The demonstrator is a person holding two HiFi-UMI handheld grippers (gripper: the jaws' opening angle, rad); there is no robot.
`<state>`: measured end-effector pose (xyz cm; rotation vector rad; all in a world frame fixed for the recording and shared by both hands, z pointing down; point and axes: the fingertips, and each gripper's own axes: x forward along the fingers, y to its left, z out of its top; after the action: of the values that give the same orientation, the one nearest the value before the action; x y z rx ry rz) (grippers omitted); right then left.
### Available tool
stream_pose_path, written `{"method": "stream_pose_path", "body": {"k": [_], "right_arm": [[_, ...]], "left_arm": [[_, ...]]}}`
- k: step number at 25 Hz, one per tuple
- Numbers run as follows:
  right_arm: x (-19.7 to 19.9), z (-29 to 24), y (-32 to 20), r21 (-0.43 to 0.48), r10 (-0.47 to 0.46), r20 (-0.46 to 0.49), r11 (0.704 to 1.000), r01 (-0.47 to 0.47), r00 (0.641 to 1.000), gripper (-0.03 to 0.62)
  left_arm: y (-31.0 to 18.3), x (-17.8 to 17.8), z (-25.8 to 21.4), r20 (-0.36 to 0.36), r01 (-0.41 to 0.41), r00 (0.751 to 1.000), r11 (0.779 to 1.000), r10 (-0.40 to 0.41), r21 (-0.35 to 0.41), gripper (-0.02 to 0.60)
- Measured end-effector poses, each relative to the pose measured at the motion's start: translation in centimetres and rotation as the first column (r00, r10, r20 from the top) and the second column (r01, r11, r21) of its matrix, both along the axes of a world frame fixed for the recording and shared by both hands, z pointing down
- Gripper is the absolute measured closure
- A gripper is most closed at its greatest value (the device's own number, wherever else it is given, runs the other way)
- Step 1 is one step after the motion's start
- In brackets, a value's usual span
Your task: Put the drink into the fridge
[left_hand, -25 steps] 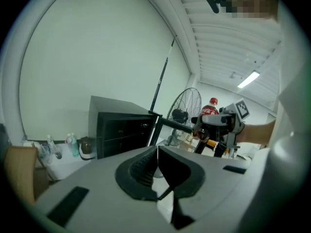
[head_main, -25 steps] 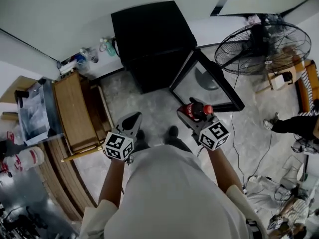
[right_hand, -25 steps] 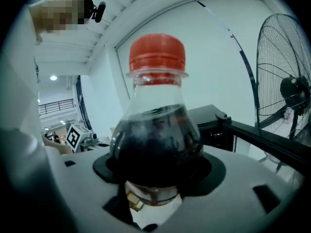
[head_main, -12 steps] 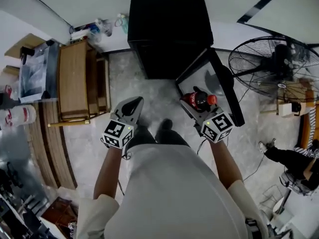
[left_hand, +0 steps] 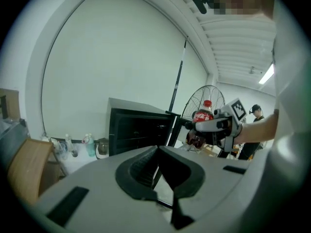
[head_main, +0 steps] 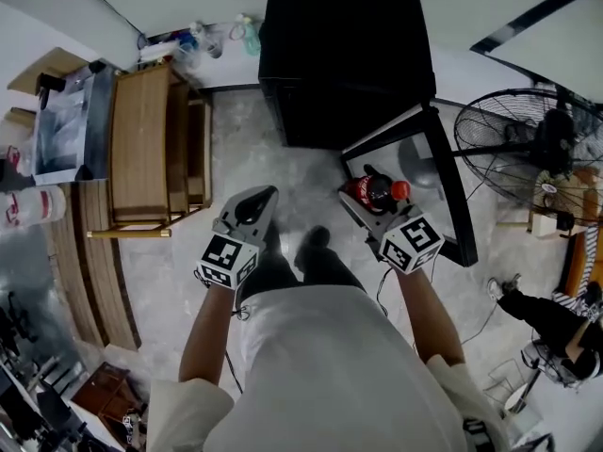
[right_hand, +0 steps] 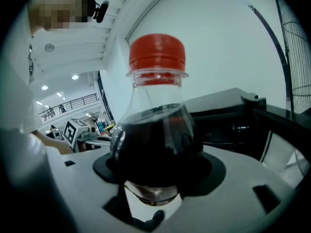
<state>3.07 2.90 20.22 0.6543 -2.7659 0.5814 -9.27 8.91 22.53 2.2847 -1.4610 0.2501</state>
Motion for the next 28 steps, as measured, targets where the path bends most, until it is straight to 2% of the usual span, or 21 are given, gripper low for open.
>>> {"method": "stream_pose_path", "body": {"k": [3, 10, 18, 26, 28], "right_arm": [[-1.3, 1.7, -1.7, -0.022, 0.012, 0.022, 1.0, -0.012, 1.0, 0.29], [-3.3, 8.6, -7.2, 0.009, 0.055, 0.004, 0.998, -0.055, 0.998, 0.291], [-4.4, 17.7, -10.9, 0.045, 0.061, -0.009, 0.997, -0.06, 0.998, 0.29], [-5.7, 25.6, -14.7, 0.135, 0.046, 0.0, 0.99, -0.045, 0.999, 0.29], [-6.2, 27.0, -15.6, 0.171, 0.034, 0.007, 0.985, -0.034, 0.999, 0.29]], "left_arm": [[-1.8, -1.0, 1.9, -0.003, -0.013, 1.0, 1.0, 0.013, 0.001, 0.572], [-6.8, -3.3, 8.4, 0.005, -0.03, 1.0, 0.999, 0.03, 0.017, 0.572], [-10.6, -2.9, 15.1, 0.003, -0.116, 0.993, 0.991, 0.116, 0.065, 0.572], [-12.7, -1.2, 21.2, 0.053, -0.248, 0.969, 0.95, 0.242, 0.19, 0.572], [-13.2, -0.8, 23.1, 0.096, -0.298, 0.954, 0.93, 0.284, 0.216, 0.572]]}}
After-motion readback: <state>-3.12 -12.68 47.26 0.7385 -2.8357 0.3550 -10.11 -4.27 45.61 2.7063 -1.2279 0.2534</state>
